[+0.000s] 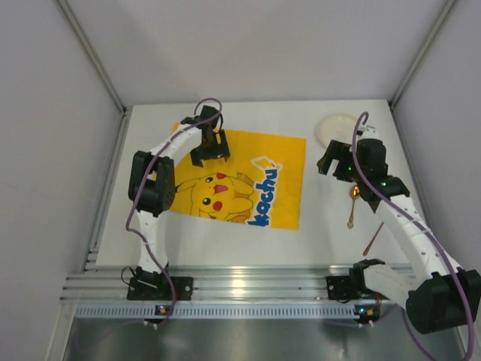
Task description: Set the dinner table for one person
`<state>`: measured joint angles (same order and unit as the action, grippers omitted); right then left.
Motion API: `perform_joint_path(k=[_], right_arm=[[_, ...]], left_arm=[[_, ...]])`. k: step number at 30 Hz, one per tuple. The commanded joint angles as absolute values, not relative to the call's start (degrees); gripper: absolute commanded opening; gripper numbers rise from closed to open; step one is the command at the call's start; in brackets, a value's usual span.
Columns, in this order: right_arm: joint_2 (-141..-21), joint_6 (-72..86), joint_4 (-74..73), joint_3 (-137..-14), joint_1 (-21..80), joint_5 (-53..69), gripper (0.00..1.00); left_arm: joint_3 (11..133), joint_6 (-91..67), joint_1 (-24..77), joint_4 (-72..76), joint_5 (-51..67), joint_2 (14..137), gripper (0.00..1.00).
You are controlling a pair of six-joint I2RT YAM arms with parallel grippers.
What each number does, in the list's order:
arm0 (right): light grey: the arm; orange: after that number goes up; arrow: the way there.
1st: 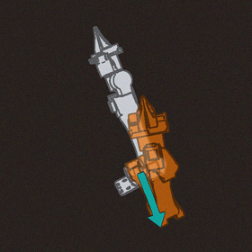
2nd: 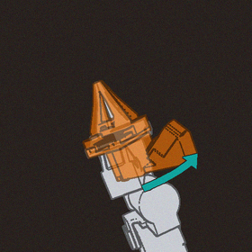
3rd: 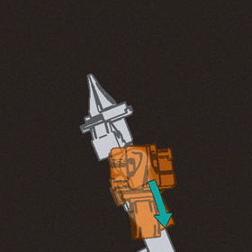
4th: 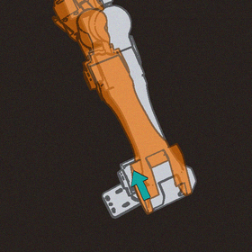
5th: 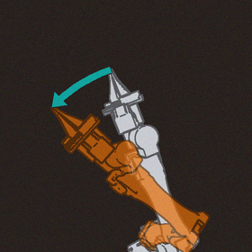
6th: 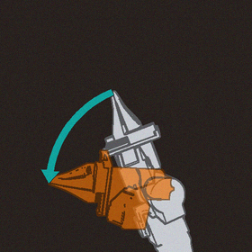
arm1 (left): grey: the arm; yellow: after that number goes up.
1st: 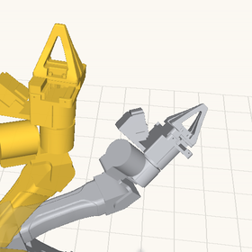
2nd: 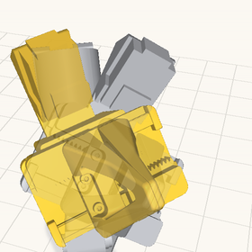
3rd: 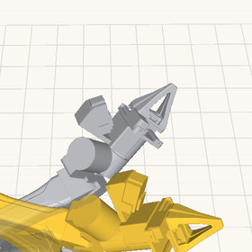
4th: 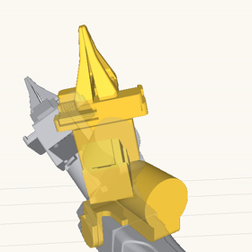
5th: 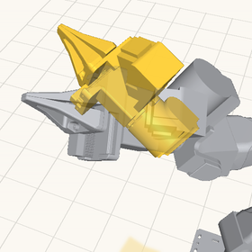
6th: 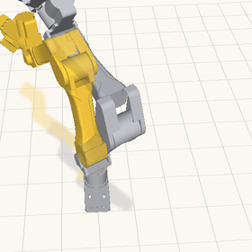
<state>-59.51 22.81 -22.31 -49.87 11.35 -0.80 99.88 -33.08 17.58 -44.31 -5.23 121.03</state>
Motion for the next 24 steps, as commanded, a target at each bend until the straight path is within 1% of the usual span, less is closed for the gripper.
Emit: perform_joint_path(k=[1, 3, 6, 9, 14, 17, 20, 24], right_arm=[[-61.26, 24.34, -21.62, -51.86, 11.43, -0.35, 1.0], [-61.78, 24.78, -21.8, -51.59, 11.51, 1.13, 1.0], [-61.35, 24.87, -22.06, -50.72, 11.51, 1.41, 1.0], [-60.21, 24.0, -22.67, -49.93, 11.51, 0.36, 1.0], [-58.1, 22.15, -24.61, -48.78, 11.51, -2.54, 1.0], [-57.83, 21.53, -25.14, -48.51, 11.51, -3.25, 1.0], [-57.75, 20.74, -25.66, -48.69, 11.43, -3.78, 1.0], [-58.53, 18.99, -26.02, -49.57, 11.43, -3.43, 1.0]], left_arm=[[100.89, -21.73, 21.87, -48.35, -10.98, 122.34, 0.95], [102.64, -17.08, 25.29, -47.12, -12.03, 122.95, 0.96], [105.37, -14.25, 27.59, -46.93, -11.87, 125.14, 0.98], [106.34, -13.36, 27.77, -46.76, -10.02, 127.17, 0.98], [107.84, -12.04, 27.6, -49.04, -13.35, 131.65, 0.98], [109.15, -12.74, 27.07, -51.32, -13.45, 134.72, 0.98], [111.09, -15.19, 25.93, -53.08, -12.57, 137.62, 0.98], [110.57, -19.05, 22.68, -52.48, -4.68, 139.39, 0.98]])
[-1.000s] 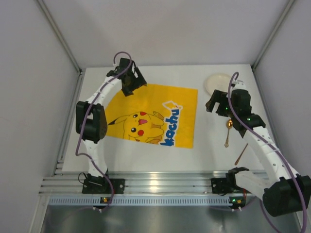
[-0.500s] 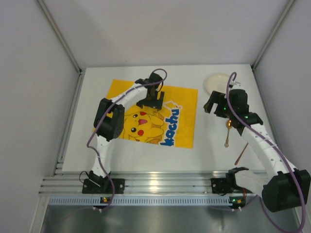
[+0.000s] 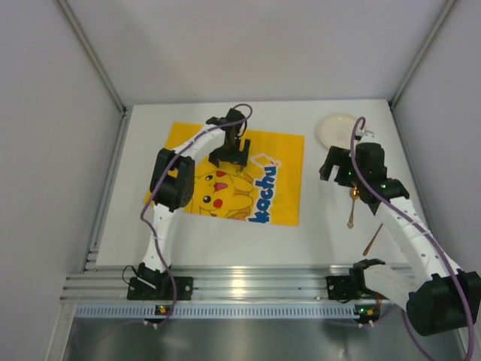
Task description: Set the dinner table for one person
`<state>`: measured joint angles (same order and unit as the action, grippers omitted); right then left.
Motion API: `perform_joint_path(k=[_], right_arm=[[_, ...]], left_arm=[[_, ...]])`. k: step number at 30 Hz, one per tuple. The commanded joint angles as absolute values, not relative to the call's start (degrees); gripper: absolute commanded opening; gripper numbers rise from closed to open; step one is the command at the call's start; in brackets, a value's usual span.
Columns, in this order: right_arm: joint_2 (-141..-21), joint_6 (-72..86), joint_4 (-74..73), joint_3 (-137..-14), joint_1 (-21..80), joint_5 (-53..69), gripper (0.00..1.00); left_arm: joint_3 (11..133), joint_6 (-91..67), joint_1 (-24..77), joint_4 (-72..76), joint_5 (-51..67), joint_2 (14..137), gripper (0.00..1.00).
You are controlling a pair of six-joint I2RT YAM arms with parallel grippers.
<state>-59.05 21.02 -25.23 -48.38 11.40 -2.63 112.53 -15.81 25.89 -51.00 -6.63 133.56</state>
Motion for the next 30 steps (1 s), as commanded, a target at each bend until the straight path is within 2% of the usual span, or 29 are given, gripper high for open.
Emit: perform_joint_path(k=[1, 4, 11, 16, 19, 23, 30], right_arm=[[-58.8, 18.64, -26.19, -49.74, 11.43, -3.25, 1.0], [-60.2, 17.84, -26.28, -51.06, 11.43, -3.25, 1.0], [-64.68, 16.53, -26.37, -55.37, 11.43, -3.69, 1.0], [-67.85, 15.47, -26.54, -58.88, 11.51, -4.3, 1.0], [-68.99, 15.21, -26.63, -59.94, 11.43, -4.75, 1.0], [-69.43, 14.68, -26.72, -60.21, 11.43, -4.92, 1.0], [-69.87, 12.92, -26.8, -61.34, 11.43, -8.35, 1.0]], left_arm=[[110.04, -20.46, 21.72, -52.21, -0.83, 139.74, 0.98], [107.5, -25.56, 18.38, -50.37, 5.87, 139.92, 0.98], [106.88, -31.28, 18.1, -48.78, 9.48, 139.75, 0.99], [107.93, -33.39, 19.95, -51.32, 6.34, 140.19, 0.99], [104.6, -37.6, 21.27, -51.07, 6.15, 138.7, 0.99], [96.7, -46.56, 21.88, -45.1, 12.12, 135.45, 0.99], [100.8, -51.59, 25.22, -47.8, 12.48, 134.65, 0.99]])
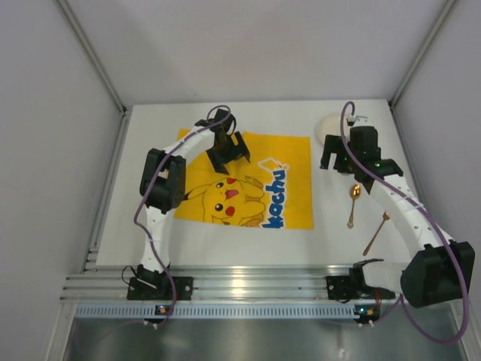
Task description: Set the dinner table for one person
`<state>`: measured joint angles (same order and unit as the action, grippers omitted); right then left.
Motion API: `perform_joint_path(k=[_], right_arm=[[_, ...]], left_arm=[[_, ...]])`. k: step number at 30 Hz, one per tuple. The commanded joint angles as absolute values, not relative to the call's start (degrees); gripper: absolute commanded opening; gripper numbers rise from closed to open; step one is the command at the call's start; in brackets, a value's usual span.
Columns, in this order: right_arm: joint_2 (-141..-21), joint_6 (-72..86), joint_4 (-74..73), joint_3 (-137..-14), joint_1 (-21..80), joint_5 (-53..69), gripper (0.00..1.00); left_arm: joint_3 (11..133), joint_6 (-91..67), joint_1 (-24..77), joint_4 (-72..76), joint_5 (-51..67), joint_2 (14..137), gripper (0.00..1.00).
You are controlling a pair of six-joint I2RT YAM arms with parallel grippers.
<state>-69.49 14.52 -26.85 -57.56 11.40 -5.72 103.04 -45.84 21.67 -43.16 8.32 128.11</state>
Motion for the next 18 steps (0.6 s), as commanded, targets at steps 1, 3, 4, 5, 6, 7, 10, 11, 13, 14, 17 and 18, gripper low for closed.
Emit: perform_joint_path(k=[1, 3, 4, 5, 6, 7, 10, 11, 13, 14, 17, 18], right_arm=[[-70.31, 12.83, -26.81, -61.87, 11.43, -8.18, 1.0], [-72.33, 12.57, -27.07, -63.8, 10.81, -6.34, 1.0], [-73.29, 12.57, -27.33, -64.77, 10.38, -5.55, 1.0], [-75.74, 12.92, -27.94, -67.39, 9.07, -4.49, 1.0], [-77.07, 13.27, -29.17, -68.8, 8.18, -4.22, 1.0], [-78.39, 14.05, -29.88, -70.3, 6.96, -4.04, 1.0], [-83.31, 18.09, -31.37, -75.05, -2.68, -0.01, 1.0], [-85.58, 20.45, -31.55, -76.97, -4.46, 4.61, 1.0], [-88.05, 22.05, -31.64, -78.57, -8.5, 8.07, 1.0], [-90.33, 22.67, -31.73, -80.05, -9.4, 9.65, 1.0], [-94.11, 23.29, -32.08, -82.26, -12.39, 11.07, 1.0], [-95.0, 23.64, -32.08, -82.61, -13.0, 11.42, 1.0]], left_arm=[[101.42, -51.94, 25.4, -47.99, 12.31, 134.39, 0.99], [103.53, -52.38, 25.4, -48.42, 12.22, 134.12, 0.99], [104.75, -52.47, 25.4, -50.43, 11.61, 133.95, 0.99], [106.59, -52.38, 25.4, -51.15, 10.99, 133.77, 0.99], [107.48, -52.38, 25.4, -51.59, 10.73, 133.51, 0.99], [108.36, -52.38, 25.4, -53.07, 9.94, 132.81, 0.99], [111.09, -49.85, 25.4, -53.61, 7.22, 130.88, 0.98], [113.27, -46.44, 25.4, -53.79, 6.42, 130.7, 0.98], [115.91, -42.03, 25.31, -54.58, 2.65, 131.13, 0.98], [118.8, -37.84, 25.31, -56.76, 0.64, 131.48, 0.98], [121.99, -31.74, 24.79, -59.58, -6.05, 132.54, 0.98], [121.73, -30.77, 24.7, -60.29, -7.28, 132.45, 0.99]])
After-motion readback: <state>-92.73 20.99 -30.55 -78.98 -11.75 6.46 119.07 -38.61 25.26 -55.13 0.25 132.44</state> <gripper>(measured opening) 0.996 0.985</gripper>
